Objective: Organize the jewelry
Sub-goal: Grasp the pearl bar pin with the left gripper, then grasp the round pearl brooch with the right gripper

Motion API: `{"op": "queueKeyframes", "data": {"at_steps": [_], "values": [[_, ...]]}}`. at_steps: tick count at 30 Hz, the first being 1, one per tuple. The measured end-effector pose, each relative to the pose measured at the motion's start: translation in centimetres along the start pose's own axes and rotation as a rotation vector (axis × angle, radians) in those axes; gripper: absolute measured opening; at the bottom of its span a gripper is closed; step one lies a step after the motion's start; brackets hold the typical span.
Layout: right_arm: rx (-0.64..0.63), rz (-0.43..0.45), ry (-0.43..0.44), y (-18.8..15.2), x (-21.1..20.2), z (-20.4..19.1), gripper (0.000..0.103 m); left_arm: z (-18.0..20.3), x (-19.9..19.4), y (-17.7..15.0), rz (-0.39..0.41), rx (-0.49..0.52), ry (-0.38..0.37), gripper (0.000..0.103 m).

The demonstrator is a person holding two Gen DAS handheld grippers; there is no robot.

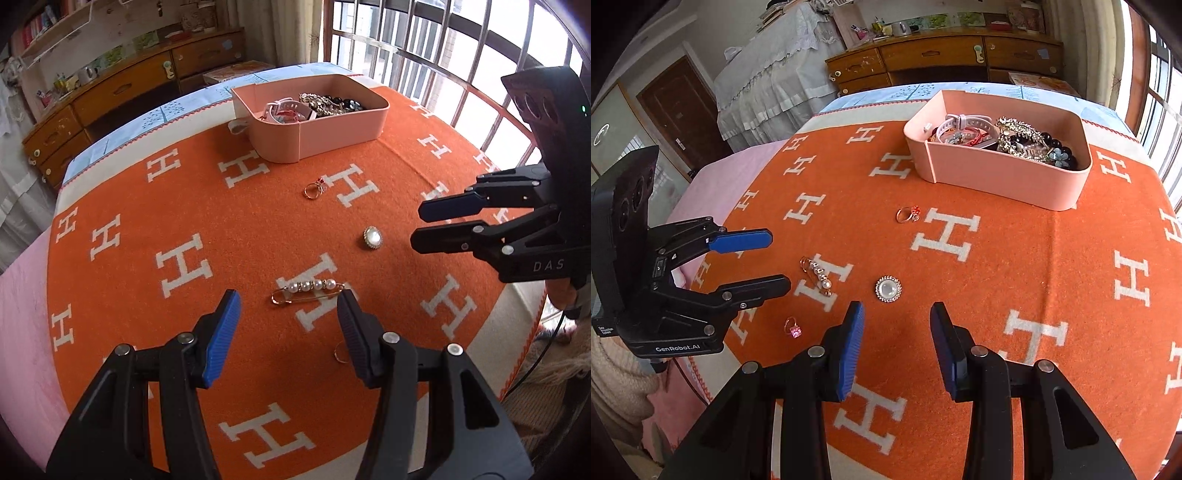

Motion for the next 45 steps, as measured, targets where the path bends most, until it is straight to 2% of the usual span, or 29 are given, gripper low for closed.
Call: {"op": "queueKeyframes", "data": {"at_steps": [4,8,15,22,25,28,30,35,40,45], "values": [[-0.014,0.010,0.013,-0.3,0.4,-0.8,0.037,-0.4,0.8,-0.5,-0.032,0.111,0.002,0.047],[-0.013,0.009,0.022,-0.7,1.0,-1.2,0.037,-0.4,1.9,-0.4,-0.070,0.177,-0.013,0.041],[0.002,-0.004,0.029,-1.2,1.6,-0.7,0.037,1.1,3.5,0.6,-0.109,0.315,-0.052,0.038],[0.030,-0.001,0.026,-1.5,1.7,0.6,0.037,2.5,4.6,1.0,-0.161,0.418,-0.123,0.024],[0.041,0.002,0.033,-1.6,1.8,0.9,0.037,2.7,5.0,1.2,-0.192,0.411,-0.163,0.016],[0.047,0.005,0.035,-1.6,1.8,1.0,0.037,3.0,5.1,1.1,-0.216,0.421,-0.187,0.016],[0.046,0.006,0.036,-1.5,1.8,1.1,0.037,3.3,5.3,0.9,-0.235,0.419,-0.218,0.010],[0.049,0.010,0.038,-1.6,1.7,1.1,0.037,3.3,5.7,1.0,-0.261,0.397,-0.243,0.009],[0.038,0.015,0.030,-1.8,1.4,1.0,0.037,2.9,6.0,1.3,-0.253,0.355,-0.198,0.005],[-0.012,0.016,0.016,-1.5,1.7,0.7,0.037,1.6,5.7,1.2,-0.210,0.205,-0.098,0.005]]}}
Point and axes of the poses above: each gripper's, at about its wrist camera, not at the fingertips, and x roughly the way its jaws point, z to its right, y to its top, the point moved 8 cm from there along x, roughly the way its jaws point, and after that the axes turned 8 degrees about z, right-handed, at the moved point
